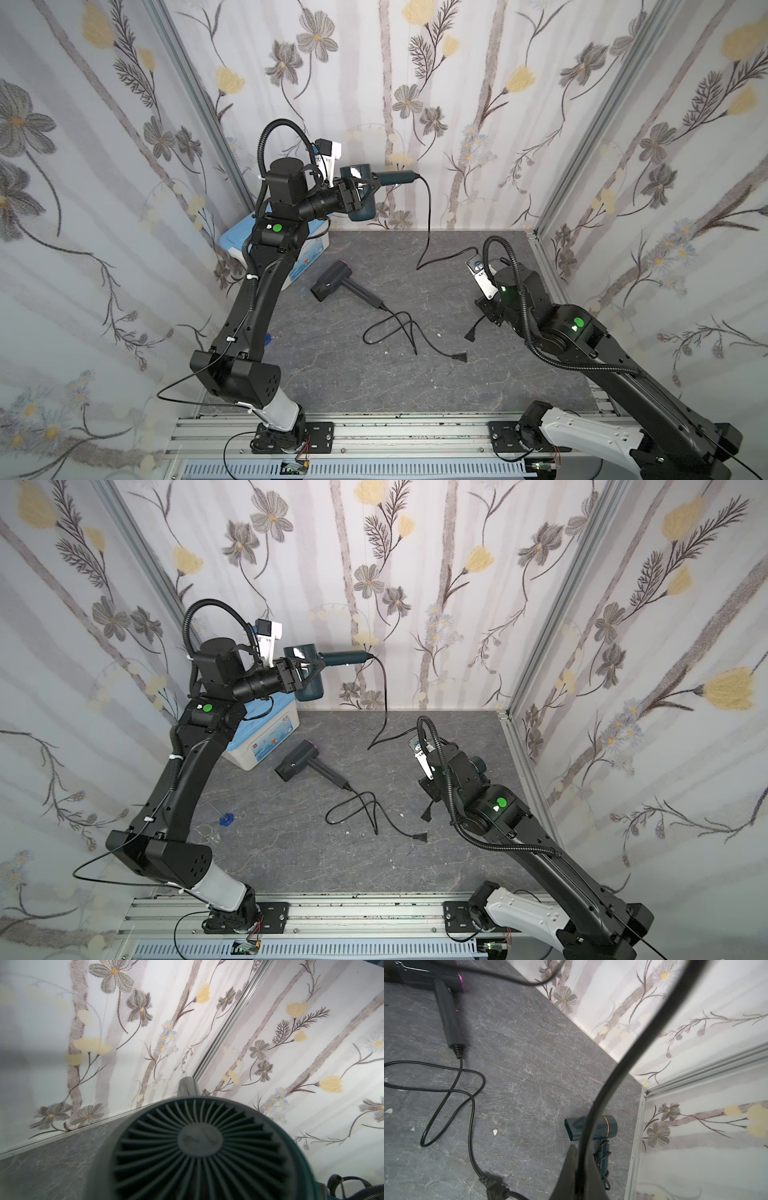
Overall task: Wrap the cord around the hair dryer
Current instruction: Wrap the power cord around the hair dryer.
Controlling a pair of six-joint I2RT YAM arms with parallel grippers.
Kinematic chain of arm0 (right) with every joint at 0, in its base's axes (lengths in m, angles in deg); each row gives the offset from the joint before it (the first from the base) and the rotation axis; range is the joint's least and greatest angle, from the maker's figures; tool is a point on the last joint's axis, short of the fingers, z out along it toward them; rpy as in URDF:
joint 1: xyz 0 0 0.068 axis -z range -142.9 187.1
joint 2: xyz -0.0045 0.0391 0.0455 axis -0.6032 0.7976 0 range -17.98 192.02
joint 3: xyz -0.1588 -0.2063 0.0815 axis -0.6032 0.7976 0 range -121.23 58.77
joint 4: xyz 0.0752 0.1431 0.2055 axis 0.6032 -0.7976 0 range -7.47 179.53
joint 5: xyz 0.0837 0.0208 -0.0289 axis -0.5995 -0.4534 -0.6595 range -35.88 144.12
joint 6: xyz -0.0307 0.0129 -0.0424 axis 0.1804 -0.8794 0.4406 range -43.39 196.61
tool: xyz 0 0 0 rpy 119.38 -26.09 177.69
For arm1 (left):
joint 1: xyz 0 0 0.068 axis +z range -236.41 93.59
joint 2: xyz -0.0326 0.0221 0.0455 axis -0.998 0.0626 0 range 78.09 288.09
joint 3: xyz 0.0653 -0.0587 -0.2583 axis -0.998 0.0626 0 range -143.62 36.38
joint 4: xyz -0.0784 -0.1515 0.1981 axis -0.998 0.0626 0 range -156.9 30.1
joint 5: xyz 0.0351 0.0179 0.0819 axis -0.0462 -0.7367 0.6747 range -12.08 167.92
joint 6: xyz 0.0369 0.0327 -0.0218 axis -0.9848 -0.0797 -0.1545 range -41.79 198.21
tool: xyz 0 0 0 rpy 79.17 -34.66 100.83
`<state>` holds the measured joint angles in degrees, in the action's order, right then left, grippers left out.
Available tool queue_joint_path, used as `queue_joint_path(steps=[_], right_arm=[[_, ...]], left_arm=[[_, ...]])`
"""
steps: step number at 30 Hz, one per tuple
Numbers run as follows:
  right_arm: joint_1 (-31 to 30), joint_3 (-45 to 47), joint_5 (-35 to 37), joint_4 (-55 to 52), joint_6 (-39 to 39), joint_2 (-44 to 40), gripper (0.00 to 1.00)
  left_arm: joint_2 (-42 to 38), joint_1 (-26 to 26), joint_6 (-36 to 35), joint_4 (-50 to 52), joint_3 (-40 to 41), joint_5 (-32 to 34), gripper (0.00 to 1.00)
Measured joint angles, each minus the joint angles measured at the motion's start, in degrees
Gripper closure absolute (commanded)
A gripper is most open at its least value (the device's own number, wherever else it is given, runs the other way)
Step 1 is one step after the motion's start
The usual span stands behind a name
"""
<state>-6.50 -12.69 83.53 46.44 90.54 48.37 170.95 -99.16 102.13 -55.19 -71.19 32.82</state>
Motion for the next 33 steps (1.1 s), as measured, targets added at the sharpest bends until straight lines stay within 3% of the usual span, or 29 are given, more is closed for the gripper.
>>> queue_joint_path(steps=[6, 12, 15, 18, 23, 33], right_arm=[[-3.43, -6.67, 3.80, -1.46, 5.22, -3.54, 1.00], [-3.58, -14.84, 6.40, 0.96, 13.09, 1.53, 1.00], [-2.43, -18.93, 6.54, 3.13, 17.81, 4.63, 1.00], [2.58, -23.80, 5.99, 5.55, 21.90, 8.00, 1.00], [11.67, -29.86, 1.09, 8.63, 25.35, 13.70, 1.00], [23.93, -35.87, -17.77, 11.89, 23.30, 28.92, 1.00]], left_arm=[[7.61, -1.16, 5.92, -13.22, 3.50, -11.50, 1.00], [10.01, -6.67, 5.29, -16.24, 9.94, -20.20, 1.00], [9.60, -9.62, 3.04, -17.14, 13.90, -23.08, 1.00], [8.04, -12.44, 1.07, -17.29, 18.01, -25.09, 1.00], [3.37, -16.09, -1.14, -18.01, 23.10, -27.91, 1.00], [-1.09, -24.96, -5.09, -17.42, 25.22, -31.56, 1.00]])
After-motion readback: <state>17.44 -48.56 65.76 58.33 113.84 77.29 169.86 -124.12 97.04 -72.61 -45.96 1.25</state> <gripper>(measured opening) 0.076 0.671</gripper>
